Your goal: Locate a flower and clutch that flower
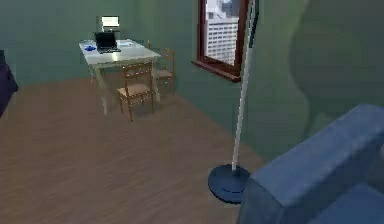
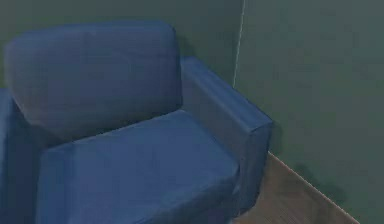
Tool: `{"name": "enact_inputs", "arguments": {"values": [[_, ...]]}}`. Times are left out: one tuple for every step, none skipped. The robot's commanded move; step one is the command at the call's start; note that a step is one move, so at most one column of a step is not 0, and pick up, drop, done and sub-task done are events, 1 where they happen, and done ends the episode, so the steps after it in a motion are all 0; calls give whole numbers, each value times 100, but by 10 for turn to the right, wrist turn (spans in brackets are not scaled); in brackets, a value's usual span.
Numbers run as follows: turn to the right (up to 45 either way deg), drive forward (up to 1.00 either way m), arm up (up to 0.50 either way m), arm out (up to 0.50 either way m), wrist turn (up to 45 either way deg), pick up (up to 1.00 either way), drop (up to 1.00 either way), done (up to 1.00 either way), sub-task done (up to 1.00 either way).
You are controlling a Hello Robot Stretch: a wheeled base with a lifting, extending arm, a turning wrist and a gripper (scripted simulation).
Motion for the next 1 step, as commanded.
{"name": "enact_inputs", "arguments": {"values": [[-330, 0, 0, 0, 0, 0, 0, 0, 0]]}}
